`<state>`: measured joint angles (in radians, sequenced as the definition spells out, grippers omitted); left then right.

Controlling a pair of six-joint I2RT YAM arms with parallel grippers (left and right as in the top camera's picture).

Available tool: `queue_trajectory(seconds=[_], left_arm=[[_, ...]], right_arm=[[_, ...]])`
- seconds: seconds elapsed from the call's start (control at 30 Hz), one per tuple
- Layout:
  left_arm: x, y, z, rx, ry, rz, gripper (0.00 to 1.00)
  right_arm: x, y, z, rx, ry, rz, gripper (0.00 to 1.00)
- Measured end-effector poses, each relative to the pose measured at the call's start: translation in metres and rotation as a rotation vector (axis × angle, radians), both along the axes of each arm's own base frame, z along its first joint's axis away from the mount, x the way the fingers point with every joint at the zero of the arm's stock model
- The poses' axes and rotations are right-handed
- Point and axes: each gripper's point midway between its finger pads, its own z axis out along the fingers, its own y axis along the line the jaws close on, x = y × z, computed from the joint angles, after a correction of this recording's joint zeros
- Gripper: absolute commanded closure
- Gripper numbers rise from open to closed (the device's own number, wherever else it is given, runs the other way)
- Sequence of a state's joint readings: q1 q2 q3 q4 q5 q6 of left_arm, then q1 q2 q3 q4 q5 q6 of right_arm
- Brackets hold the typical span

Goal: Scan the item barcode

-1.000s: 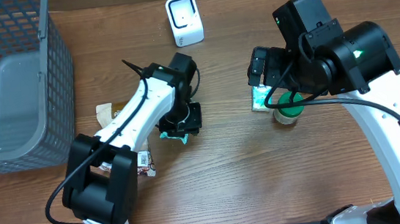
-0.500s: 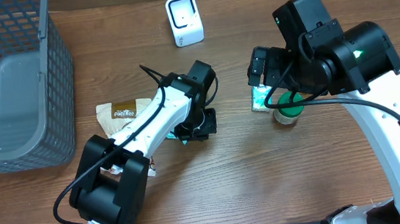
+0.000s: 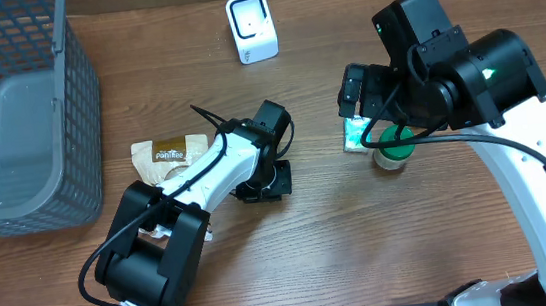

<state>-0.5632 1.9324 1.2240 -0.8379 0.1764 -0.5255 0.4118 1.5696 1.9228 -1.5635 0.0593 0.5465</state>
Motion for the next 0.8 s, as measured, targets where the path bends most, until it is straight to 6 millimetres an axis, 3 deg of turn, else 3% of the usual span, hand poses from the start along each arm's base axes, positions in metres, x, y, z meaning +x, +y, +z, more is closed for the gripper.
queue_trajectory(seconds=[0.4,0.8], left_arm=[[0.007,0.018,-0.002,0.078,-0.027,0.016,0.87],[0.021,0.062,-0.003,0.135,-0.016,0.099,0.86]], right_arm=[[0.0,0.0,0.0,0.0,0.0,0.0,0.0],[0.0,0.0,0.0,0.0,0.0,0.001,0.0]])
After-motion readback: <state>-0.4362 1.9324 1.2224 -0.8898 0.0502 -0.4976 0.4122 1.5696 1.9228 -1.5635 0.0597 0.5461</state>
